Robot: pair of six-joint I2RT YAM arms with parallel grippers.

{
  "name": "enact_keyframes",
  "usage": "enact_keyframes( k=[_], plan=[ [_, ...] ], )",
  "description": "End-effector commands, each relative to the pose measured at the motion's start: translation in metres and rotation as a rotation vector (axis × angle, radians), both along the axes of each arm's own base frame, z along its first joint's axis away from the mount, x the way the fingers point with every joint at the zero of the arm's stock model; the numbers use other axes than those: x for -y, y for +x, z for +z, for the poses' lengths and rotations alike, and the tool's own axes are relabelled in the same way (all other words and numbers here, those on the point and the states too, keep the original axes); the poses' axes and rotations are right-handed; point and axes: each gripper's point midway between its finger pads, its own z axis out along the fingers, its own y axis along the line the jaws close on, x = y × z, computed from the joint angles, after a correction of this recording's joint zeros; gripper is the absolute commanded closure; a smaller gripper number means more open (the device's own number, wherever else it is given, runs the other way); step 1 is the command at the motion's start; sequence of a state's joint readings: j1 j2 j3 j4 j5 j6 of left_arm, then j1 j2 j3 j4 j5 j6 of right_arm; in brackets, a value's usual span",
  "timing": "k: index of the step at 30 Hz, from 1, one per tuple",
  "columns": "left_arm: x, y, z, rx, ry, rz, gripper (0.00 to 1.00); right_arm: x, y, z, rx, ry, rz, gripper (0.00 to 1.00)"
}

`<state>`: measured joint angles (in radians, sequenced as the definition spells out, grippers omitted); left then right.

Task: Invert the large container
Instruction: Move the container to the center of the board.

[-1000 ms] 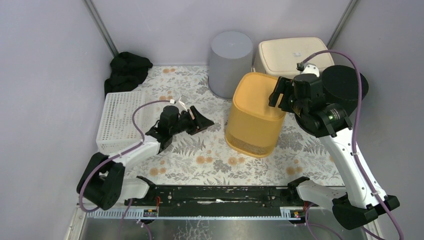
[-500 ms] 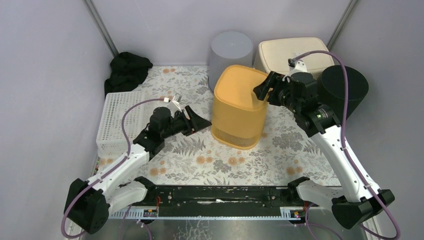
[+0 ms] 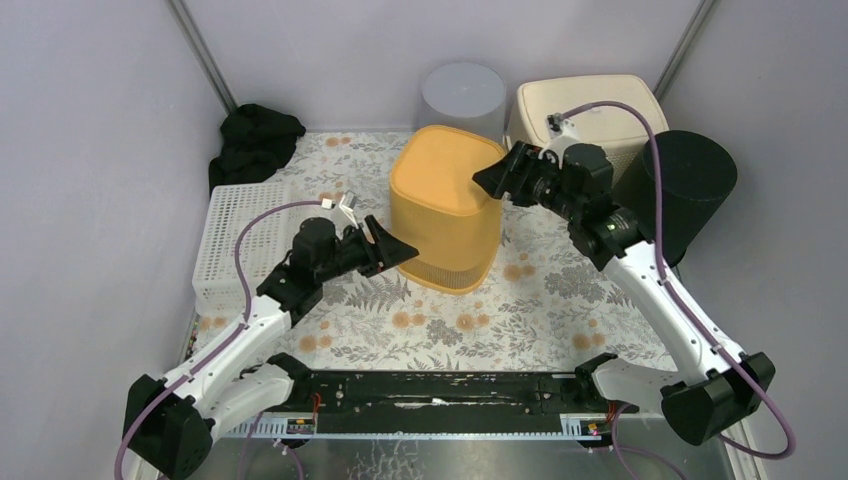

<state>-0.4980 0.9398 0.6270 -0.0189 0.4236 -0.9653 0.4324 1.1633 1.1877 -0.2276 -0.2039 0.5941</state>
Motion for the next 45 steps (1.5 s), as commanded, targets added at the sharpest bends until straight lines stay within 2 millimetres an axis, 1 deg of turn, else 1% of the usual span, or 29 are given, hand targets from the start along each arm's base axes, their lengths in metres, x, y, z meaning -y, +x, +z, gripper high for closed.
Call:
enact_keyframes(
  k=[1,3,7,10,14,15,18,19,21,23,25,27,28,32,34,37,39,42,45],
  plan=[
    [-0.002,0.0,0.017,0.044,0.001,0.006,0.34,-0.041,-0.048,-0.099,-0.358,-0.076,0.21,0.29],
    [-0.003,0.0,0.019,0.046,0.006,0.01,0.34,-0.051,-0.045,-0.1,-0.353,-0.066,0.235,0.29],
    [-0.007,-0.003,0.02,0.046,0.017,0.021,0.34,-0.069,-0.033,-0.106,-0.351,-0.036,0.261,0.28],
    [-0.009,-0.004,0.018,0.042,0.029,0.03,0.34,-0.089,-0.022,-0.107,-0.338,-0.006,0.302,0.29],
    [-0.012,-0.004,0.01,0.028,0.047,0.04,0.34,-0.119,-0.001,-0.117,-0.323,0.015,0.352,0.28],
    [-0.013,-0.002,0.007,0.022,0.054,0.048,0.34,-0.127,0.005,-0.118,-0.316,0.022,0.369,0.28],
    [-0.015,0.001,-0.009,-0.004,0.084,0.067,0.34,-0.149,0.029,-0.131,-0.314,0.026,0.401,0.28],
    [-0.017,0.002,-0.015,-0.012,0.098,0.076,0.34,-0.157,0.038,-0.142,-0.326,0.019,0.41,0.28],
    [-0.022,0.007,-0.032,-0.034,0.14,0.113,0.34,-0.167,0.053,-0.147,-0.329,0.007,0.42,0.27],
    [-0.03,0.013,-0.051,-0.053,0.192,0.152,0.34,-0.173,0.063,-0.139,-0.3,0.002,0.43,0.25],
    [-0.038,0.023,-0.071,-0.082,0.242,0.195,0.33,-0.173,0.066,-0.123,-0.255,0.0,0.438,0.23],
    [-0.044,0.034,-0.087,-0.102,0.277,0.223,0.33,-0.165,0.063,-0.105,-0.204,-0.028,0.429,0.19],
    [-0.047,0.04,-0.093,-0.112,0.286,0.236,0.33,-0.158,0.062,-0.1,-0.188,-0.054,0.411,0.17],
    [-0.052,0.066,-0.1,-0.106,0.333,0.272,0.33,-0.121,0.049,-0.082,-0.122,-0.155,0.322,0.1],
    [-0.058,0.081,-0.103,-0.094,0.368,0.307,0.33,-0.098,0.039,-0.078,-0.103,-0.192,0.259,0.07],
    [-0.063,0.104,-0.11,-0.091,0.398,0.337,0.33,-0.064,0.025,-0.08,-0.089,-0.221,0.171,0.02],
    [-0.063,0.118,-0.115,-0.094,0.405,0.341,0.33,-0.043,0.015,-0.086,-0.085,-0.244,0.116,0.0],
    [-0.066,0.139,-0.119,-0.079,0.409,0.357,0.33,-0.008,0.003,-0.101,-0.087,-0.301,0.019,0.01],
    [-0.075,0.16,-0.122,-0.051,0.431,0.385,0.33,0.025,-0.004,-0.116,-0.106,-0.339,-0.084,0.01]
  ],
)
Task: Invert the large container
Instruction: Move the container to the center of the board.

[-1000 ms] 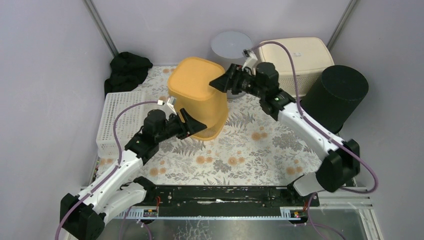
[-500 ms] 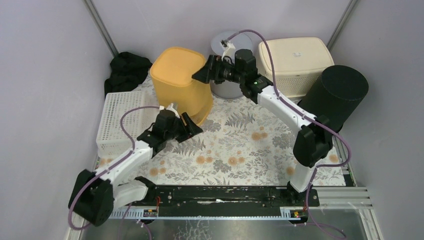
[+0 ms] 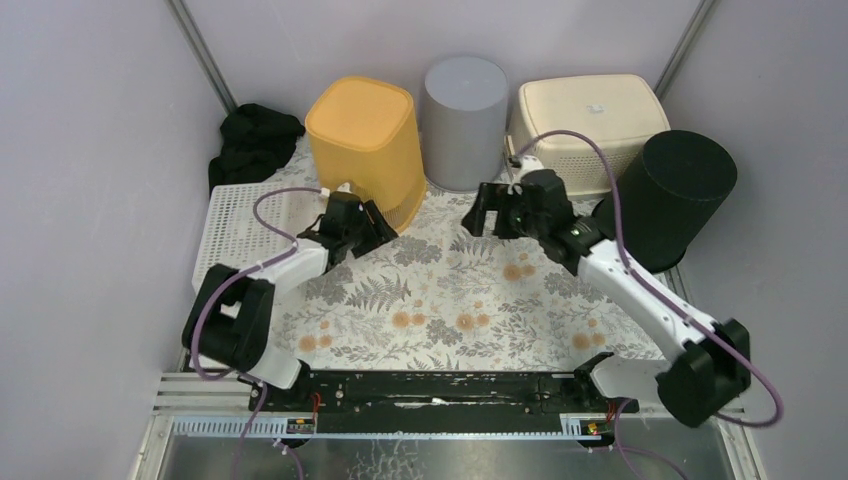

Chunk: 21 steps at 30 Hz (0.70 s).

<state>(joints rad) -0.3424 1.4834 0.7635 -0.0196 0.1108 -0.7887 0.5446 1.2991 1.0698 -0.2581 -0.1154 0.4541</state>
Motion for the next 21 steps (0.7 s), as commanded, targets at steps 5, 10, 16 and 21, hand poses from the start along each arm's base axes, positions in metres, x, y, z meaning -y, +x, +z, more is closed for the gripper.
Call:
enact_keyframes(
  k=[5,10,16,21],
  plan=[
    [-0.037,0.077,0.017,0.192,0.033,0.098,0.32,0.079,0.001,-0.015,0.119,-0.124,-0.262,0.01],
    [-0.067,0.088,0.039,0.245,0.046,0.144,0.28,0.109,0.005,-0.032,0.14,-0.214,-0.378,0.01],
    [-0.082,0.069,0.07,0.355,0.115,0.172,0.0,0.13,0.021,-0.033,0.295,-0.224,-0.447,0.01],
    [-0.098,0.066,0.066,0.364,0.198,0.22,0.0,0.152,0.032,-0.025,0.405,-0.3,-0.533,0.01]
  ],
)
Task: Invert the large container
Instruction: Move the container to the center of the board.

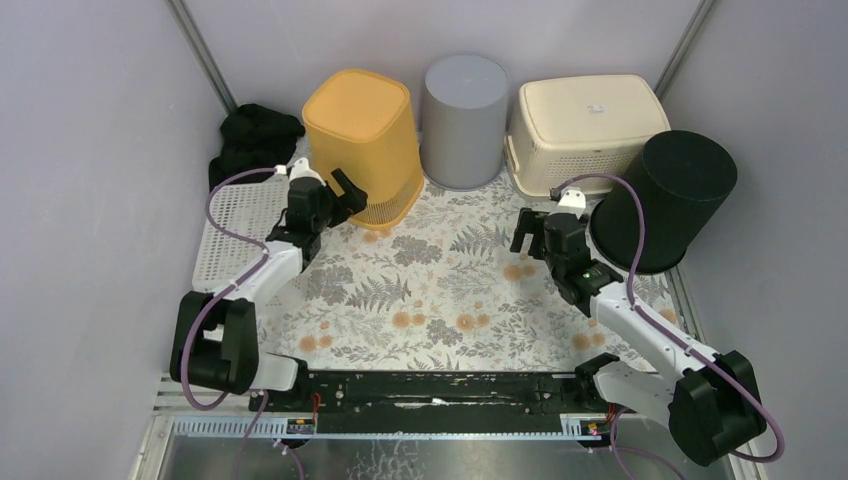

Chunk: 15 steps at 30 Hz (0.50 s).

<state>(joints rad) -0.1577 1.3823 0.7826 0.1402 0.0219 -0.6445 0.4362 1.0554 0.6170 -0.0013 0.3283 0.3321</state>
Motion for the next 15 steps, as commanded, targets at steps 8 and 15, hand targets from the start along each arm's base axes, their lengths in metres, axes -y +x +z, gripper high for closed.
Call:
enact_keyframes(
  k=[8,15],
  plan=[
    [-0.061,-0.01,-0.025,-0.017,0.256,0.224,0.0,0.051,0.03,0.037,0.314,-0.176,-0.198,0.01],
    [-0.081,-0.017,-0.033,0.03,0.405,0.255,0.0,0.076,0.034,0.014,0.326,-0.224,-0.269,0.01]
  ],
)
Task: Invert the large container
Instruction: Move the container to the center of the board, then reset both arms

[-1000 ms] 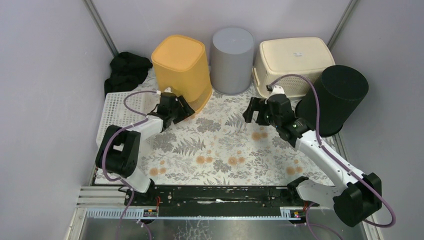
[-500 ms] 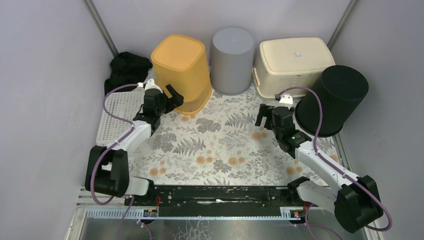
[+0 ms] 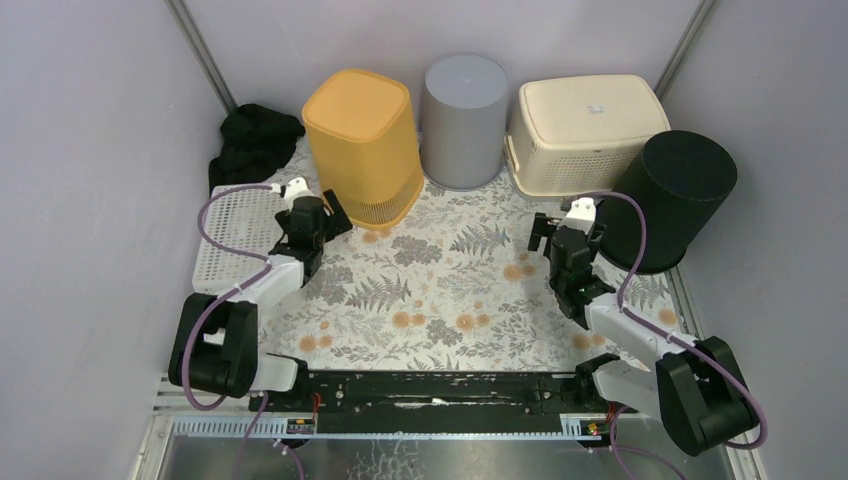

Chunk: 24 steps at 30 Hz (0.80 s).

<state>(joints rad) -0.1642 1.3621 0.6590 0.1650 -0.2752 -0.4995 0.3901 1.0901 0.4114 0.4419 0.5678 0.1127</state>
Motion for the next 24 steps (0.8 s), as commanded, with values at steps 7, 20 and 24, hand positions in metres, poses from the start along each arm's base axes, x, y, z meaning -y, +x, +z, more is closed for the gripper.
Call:
enact_keyframes(
  k=[7,20,24],
  plan=[
    [-0.046,0.009,0.015,0.111,0.246,0.08,0.0,0.042,0.021,-0.002,0.105,-0.053,-0.152,0.01],
    [-0.041,0.001,-0.002,0.244,0.348,-0.05,0.0,0.089,0.005,-0.029,0.208,-0.013,-0.257,0.01],
    [-0.045,-0.013,0.009,0.405,0.328,-0.065,0.0,0.077,0.02,-0.039,0.153,-0.03,-0.173,0.01]
  ],
)
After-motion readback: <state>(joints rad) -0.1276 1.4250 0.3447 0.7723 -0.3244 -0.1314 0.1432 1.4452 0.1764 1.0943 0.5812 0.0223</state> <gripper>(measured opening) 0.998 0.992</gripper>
